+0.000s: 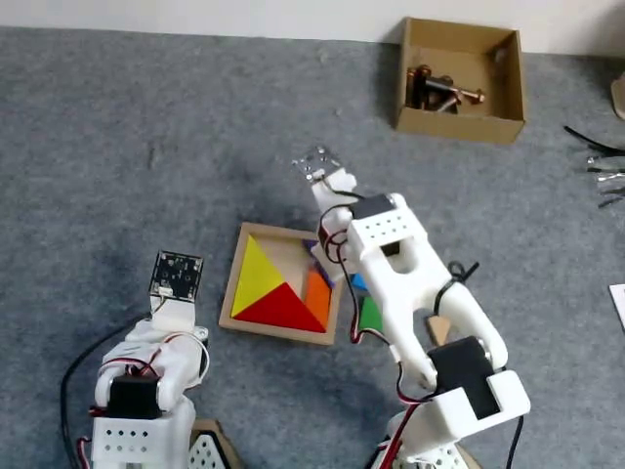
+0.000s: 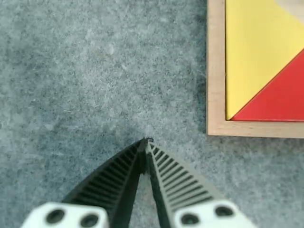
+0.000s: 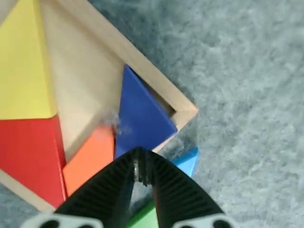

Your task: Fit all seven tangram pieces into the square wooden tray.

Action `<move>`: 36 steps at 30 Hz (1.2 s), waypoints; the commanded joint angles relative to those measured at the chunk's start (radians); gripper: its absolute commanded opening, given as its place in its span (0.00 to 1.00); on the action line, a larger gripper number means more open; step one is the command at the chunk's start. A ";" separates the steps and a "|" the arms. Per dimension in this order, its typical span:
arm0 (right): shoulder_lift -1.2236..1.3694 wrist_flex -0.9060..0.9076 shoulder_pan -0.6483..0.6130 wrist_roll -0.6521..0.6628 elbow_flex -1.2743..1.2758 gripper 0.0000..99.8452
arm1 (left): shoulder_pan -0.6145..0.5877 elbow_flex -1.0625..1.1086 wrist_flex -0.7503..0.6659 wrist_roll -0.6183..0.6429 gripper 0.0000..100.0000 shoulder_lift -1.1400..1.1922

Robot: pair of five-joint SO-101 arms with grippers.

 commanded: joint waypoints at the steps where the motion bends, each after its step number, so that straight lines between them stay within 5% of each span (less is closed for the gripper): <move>1: -0.056 -0.036 0.012 -0.006 -0.008 0.00 | -0.010 0.019 0.005 -0.009 0.01 -0.005; 36: -0.054 -0.122 -0.051 -0.006 0.059 0.00 | -0.010 0.019 0.005 -0.009 0.01 -0.005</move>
